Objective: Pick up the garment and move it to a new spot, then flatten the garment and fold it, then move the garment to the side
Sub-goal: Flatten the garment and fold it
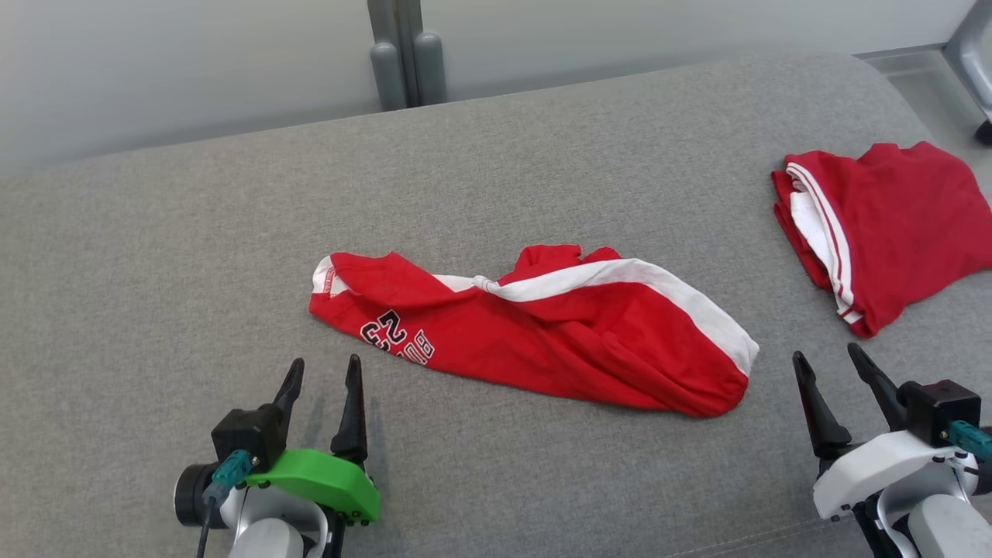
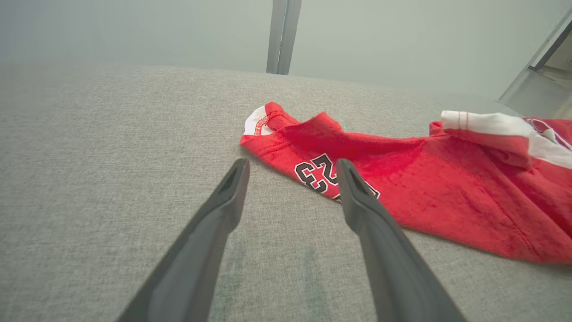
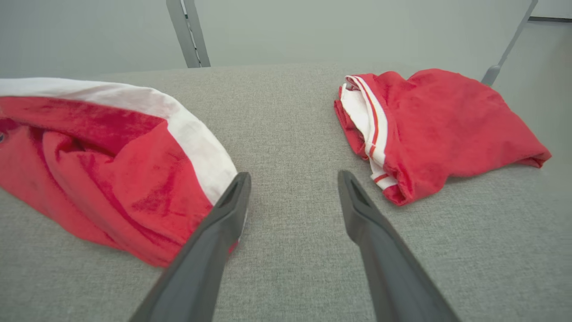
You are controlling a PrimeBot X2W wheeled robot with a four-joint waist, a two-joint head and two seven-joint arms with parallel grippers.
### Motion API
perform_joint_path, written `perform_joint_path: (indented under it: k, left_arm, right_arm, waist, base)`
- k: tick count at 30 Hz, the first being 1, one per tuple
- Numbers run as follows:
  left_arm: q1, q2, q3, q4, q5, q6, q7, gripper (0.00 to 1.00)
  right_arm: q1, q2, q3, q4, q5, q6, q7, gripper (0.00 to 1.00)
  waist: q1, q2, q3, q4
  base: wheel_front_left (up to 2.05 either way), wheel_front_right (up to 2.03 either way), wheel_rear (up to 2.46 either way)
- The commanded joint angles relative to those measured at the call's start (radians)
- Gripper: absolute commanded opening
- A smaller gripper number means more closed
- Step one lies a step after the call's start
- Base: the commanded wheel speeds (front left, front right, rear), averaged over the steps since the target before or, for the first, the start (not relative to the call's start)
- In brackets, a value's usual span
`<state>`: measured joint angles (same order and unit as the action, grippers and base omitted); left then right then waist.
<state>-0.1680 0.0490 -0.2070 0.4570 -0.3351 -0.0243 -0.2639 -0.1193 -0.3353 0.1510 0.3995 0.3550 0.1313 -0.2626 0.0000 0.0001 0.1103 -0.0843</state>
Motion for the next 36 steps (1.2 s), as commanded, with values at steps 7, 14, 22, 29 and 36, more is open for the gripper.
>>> perform_joint_path:
  k: [7,14,22,29,36]
  left_arm:
    - [-0.103,0.004,-0.063,0.025,0.010,-0.038,0.000,1.00]
    - [-0.225,0.004,-0.160,0.112,-0.088,-0.067,0.000,1.00]
    - [-0.335,0.004,-0.256,0.229,-0.290,-0.085,0.000,1.00]
    - [-0.355,0.005,-0.318,0.255,-0.384,-0.099,0.000,1.00]
    - [-0.360,0.004,-0.373,0.252,-0.441,-0.106,0.000,1.00]
  right_arm:
    - [-0.008,0.059,-0.039,-0.068,-0.051,-0.001,-0.003,1.00]
    - [-0.034,0.071,-0.018,-0.095,-0.040,-0.001,-0.003,1.00]
    - [-0.054,0.085,0.000,-0.099,-0.028,-0.001,-0.003,1.00]
    - [-0.058,0.088,0.000,-0.098,-0.024,-0.001,-0.003,1.00]
    - [-0.066,0.094,0.002,-0.095,-0.022,-0.001,-0.003,1.00]
  waist:
    - [0.0000,-0.0001,0.012,-0.054]
    - [0.0000,-0.0001,0.052,-0.102]
    - [0.0000,-0.0001,0.087,-0.155]
    - [0.0000,-0.0001,0.096,-0.168]
    - [0.0000,-0.0001,0.105,-0.163]
  base:
    - [0.00,0.00,0.00]
    - [0.00,0.00,0.00]
    - [0.00,0.00,0.00]
    - [0.00,0.00,0.00]
    - [0.00,0.00,0.00]
